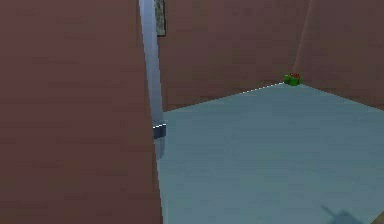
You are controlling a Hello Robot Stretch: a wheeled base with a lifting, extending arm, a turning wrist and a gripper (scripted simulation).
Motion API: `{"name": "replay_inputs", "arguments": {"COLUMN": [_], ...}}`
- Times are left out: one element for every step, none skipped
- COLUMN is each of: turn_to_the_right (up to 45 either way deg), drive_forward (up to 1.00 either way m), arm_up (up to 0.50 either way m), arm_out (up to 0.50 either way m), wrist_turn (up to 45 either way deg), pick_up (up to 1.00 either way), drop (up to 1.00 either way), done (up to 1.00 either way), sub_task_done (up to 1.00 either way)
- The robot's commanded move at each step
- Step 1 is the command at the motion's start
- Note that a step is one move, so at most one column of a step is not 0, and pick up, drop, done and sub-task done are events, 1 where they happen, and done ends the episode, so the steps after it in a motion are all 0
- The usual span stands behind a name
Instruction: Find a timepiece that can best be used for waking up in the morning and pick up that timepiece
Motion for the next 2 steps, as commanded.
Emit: {"name": "replay_inputs", "arguments": {"turn_to_the_right": [0.0,0.0], "drive_forward": [0.00,0.00], "arm_up": [0.32,0.00], "arm_out": [0.00,0.38], "wrist_turn": [0.0,0.0], "pick_up": [0.00,0.00], "drop": [0.00,0.00], "done": [0.00,0.00], "sub_task_done": [0.00,0.00]}}
